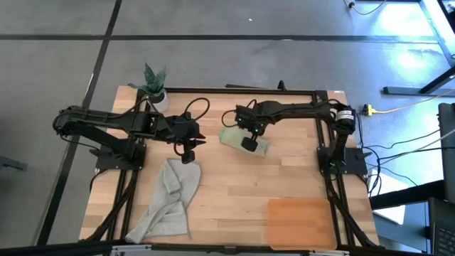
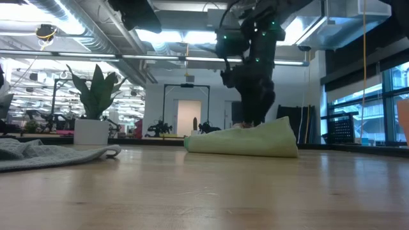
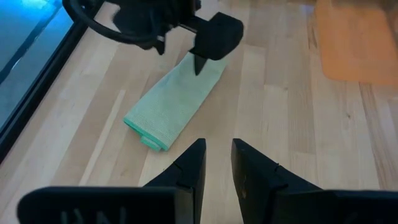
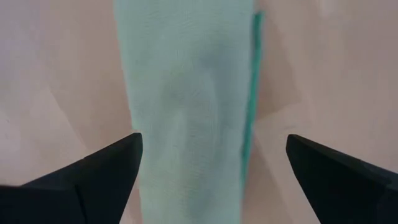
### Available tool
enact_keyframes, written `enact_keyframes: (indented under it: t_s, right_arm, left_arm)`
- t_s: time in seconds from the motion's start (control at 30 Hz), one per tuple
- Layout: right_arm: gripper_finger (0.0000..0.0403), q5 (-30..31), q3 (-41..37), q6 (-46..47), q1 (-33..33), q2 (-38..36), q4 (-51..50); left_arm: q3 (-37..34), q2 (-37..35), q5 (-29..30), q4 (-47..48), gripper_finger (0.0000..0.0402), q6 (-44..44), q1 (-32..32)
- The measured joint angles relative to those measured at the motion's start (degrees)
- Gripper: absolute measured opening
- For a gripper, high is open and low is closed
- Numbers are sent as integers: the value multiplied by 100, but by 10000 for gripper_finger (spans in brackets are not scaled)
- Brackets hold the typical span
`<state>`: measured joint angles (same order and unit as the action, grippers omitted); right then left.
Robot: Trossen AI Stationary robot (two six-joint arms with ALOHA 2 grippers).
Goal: Roll microfiber towels into tight, uniform cylinder then place into a basket
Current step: Put the green microfiber cloth into the orange bin
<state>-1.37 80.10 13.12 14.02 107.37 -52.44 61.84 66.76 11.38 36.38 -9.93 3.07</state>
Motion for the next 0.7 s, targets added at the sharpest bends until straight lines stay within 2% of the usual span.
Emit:
enact_keyframes:
  t_s: [0.23,0.7]
  right_arm:
    - [397,174,454,-282,37,0,-48]
    - [397,322,470,-307,-208,59,540]
  left_arm:
    - [0,0,0,0,67,0,0]
    - [-2,0,0,0,67,0,0]
